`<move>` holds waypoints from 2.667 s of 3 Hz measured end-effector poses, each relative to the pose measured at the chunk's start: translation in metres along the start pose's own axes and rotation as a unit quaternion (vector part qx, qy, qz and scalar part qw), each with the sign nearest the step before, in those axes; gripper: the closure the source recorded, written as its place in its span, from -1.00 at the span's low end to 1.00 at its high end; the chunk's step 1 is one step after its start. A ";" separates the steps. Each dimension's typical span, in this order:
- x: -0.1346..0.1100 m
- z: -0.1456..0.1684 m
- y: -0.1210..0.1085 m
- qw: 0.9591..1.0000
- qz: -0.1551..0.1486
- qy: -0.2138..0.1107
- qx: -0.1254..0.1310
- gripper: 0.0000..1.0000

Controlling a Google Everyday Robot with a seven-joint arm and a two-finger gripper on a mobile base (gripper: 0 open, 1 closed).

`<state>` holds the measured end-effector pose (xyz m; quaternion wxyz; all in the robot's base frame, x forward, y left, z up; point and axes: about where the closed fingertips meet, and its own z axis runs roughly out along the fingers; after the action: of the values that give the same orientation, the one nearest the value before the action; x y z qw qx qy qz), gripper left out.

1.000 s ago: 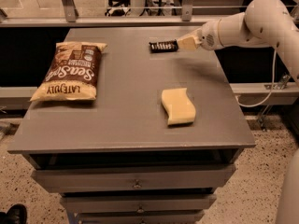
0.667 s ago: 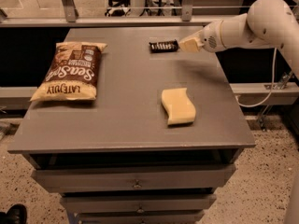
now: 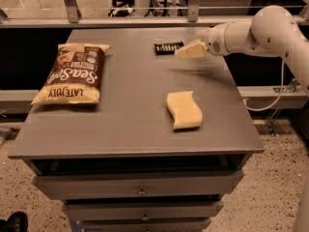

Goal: Move rxbar chocolate near sponge

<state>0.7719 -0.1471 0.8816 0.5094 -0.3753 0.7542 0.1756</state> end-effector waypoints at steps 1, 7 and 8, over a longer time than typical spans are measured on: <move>0.001 0.012 -0.006 1.000 -0.001 -0.010 0.007 -1.00; 0.004 0.057 -0.010 0.999 0.021 -0.023 -0.004 1.00; 0.002 0.029 0.000 1.000 0.018 -0.012 -0.009 1.00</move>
Offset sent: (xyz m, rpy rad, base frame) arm 0.0502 0.0116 -0.0309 0.0557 -0.0097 -0.0444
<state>0.7898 -0.1293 0.8677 0.5120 -0.3635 0.7532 0.1961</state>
